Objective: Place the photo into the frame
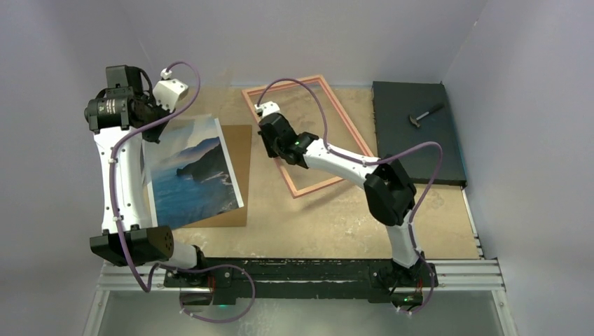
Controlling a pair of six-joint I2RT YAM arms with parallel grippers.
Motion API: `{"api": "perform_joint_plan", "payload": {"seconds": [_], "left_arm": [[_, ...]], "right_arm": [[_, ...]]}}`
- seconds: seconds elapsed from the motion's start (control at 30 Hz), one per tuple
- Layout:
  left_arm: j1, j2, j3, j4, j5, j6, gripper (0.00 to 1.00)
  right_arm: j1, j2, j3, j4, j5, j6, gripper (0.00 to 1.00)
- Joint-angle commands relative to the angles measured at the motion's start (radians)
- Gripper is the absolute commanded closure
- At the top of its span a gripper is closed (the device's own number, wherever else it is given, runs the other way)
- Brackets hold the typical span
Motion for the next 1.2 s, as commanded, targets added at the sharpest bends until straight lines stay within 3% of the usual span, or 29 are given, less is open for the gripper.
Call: {"api": "perform_joint_plan", "payload": {"seconds": [0.0, 0.13, 0.43, 0.63, 1.03, 1.17], "left_arm": [[0.007, -0.068, -0.018, 0.068, -0.069, 0.031, 1.0], [0.007, -0.094, -0.056, 0.086, -0.087, 0.043, 1.0], [0.006, -0.097, -0.072, 0.084, -0.052, 0.036, 1.0], [0.007, -0.102, -0.078, 0.07, -0.023, 0.032, 1.0], [0.008, -0.115, -0.084, 0.062, 0.0, 0.031, 1.0], [0.007, -0.115, -0.083, 0.058, 0.005, 0.034, 1.0]], "right_arm": [[0.054, -0.11, -0.054, 0.032, 0.022, -0.108, 1.0], [0.102, -0.206, -0.16, 0.009, -0.009, -0.135, 1.0], [0.214, -0.407, -0.412, 0.07, -0.207, -0.377, 1.0], [0.3, -0.397, -0.484, 0.114, -0.25, -0.507, 1.0], [0.342, -0.336, -0.617, 0.178, -0.207, -0.572, 0.99], [0.343, -0.318, -0.62, 0.155, -0.204, -0.509, 0.7]]}}
